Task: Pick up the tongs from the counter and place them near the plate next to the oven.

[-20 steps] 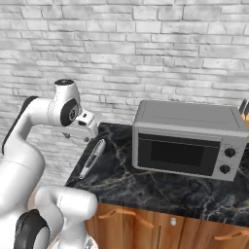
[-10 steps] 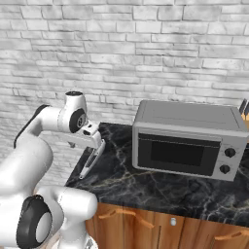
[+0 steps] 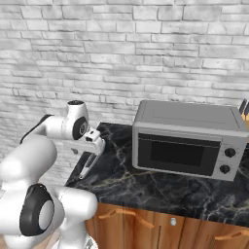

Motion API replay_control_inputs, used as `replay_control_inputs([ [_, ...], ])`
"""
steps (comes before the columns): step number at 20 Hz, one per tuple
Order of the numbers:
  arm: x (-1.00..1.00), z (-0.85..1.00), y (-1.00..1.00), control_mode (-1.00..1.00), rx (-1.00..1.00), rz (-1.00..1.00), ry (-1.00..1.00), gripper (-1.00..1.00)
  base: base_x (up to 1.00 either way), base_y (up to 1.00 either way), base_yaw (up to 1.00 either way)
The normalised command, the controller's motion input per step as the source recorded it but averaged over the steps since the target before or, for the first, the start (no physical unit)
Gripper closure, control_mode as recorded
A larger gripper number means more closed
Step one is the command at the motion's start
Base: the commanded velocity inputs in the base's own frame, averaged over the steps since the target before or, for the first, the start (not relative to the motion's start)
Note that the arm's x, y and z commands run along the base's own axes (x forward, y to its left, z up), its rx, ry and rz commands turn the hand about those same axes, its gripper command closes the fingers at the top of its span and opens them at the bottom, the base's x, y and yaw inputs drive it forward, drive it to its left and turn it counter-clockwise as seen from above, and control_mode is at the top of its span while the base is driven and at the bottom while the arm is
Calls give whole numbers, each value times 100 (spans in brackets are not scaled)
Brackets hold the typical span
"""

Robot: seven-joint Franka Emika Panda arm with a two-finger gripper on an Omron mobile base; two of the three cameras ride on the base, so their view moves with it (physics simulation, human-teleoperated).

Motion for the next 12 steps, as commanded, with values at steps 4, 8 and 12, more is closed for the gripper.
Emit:
replay_control_inputs([
  [4, 11, -36, 0, -100, -1, 0, 0, -100, 0, 0, 0],
  [8, 18, -32, -3, -100, 0, 0, 0, -100, 0, 0, 0],
  [12, 30, -35, -7, -100, 0, 0, 1, -100, 0, 0, 0],
])
